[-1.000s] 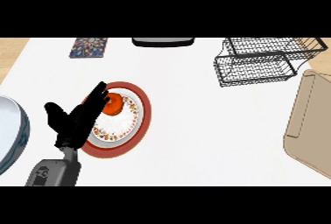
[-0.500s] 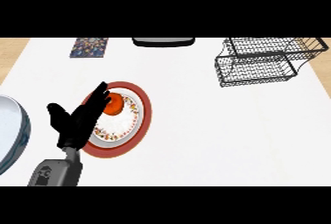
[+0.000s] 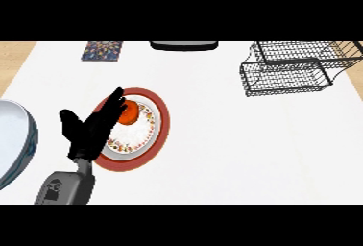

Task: Pick the bell pepper from the tray and place it in the tiered basket

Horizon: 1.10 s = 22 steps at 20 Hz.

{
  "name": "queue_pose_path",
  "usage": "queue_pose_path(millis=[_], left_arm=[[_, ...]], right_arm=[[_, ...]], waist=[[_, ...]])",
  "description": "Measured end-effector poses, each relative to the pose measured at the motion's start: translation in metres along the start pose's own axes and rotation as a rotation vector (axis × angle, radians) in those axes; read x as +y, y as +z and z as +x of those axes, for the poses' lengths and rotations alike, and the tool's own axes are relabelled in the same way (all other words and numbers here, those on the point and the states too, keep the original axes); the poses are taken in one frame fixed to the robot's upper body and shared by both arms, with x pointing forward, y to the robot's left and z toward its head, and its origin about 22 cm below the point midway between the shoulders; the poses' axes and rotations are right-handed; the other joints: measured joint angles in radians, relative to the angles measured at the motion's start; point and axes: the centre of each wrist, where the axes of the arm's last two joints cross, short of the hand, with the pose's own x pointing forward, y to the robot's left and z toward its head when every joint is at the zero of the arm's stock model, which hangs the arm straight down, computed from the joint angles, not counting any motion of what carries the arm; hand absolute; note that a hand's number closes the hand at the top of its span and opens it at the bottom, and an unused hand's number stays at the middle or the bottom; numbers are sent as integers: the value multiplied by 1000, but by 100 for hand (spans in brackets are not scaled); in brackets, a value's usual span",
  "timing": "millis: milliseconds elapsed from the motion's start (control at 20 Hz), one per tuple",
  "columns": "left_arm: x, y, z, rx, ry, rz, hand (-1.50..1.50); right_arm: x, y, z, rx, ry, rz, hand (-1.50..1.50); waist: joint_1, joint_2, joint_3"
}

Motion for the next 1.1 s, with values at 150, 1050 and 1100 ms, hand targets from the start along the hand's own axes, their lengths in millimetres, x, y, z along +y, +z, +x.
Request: queue_pose_path(millis=[150, 1050, 1100], left_arm=[[-2, -1, -1, 0, 3, -9, 0], [-7, -11, 6, -9, 0, -30, 0], [-8, -11, 4, -9, -2, -30, 0]], right_arm=[[7, -18, 18, 6, 19, 12, 150], [98, -139, 64, 69, -114, 25, 150], [106, -144, 64, 68, -123, 27, 150]], waist=[[7, 2, 0], [26, 9, 1], [28, 10, 1]])
